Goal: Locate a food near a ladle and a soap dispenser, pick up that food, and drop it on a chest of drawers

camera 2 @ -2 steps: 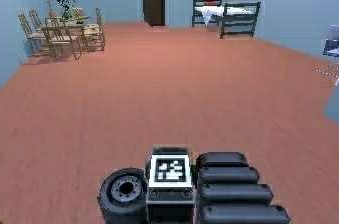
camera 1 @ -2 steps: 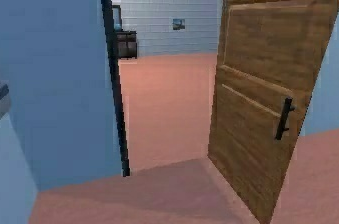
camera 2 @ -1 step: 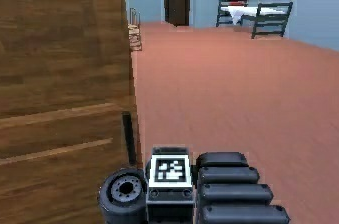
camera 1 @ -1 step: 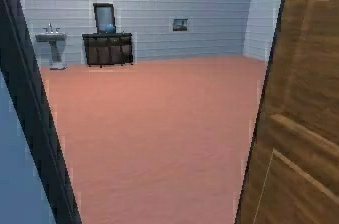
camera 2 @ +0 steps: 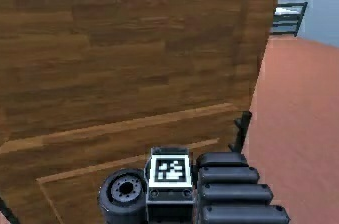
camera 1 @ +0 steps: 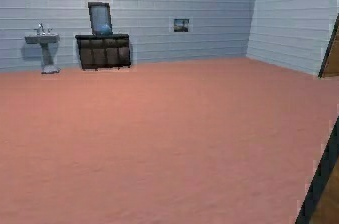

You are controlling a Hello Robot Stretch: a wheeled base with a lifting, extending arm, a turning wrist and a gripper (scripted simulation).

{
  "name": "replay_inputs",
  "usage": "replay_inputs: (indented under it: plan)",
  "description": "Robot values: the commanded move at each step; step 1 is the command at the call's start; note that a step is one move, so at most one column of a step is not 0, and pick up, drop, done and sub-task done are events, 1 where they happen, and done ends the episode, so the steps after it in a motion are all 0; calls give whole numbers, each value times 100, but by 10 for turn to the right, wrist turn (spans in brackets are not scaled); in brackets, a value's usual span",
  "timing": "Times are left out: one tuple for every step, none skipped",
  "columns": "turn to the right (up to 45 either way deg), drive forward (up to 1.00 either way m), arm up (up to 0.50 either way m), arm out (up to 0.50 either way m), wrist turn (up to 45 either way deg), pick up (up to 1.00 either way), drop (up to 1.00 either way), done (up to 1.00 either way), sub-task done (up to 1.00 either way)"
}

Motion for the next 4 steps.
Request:
replay_inputs:
  plan:
    - [-150,0,0,0,0,0,0,0,0]
    - [0,100,0,0,0,0,0,0,0]
    - [0,100,0,0,0,0,0,0,0]
    - [0,100,0,0,0,0,0,0,0]
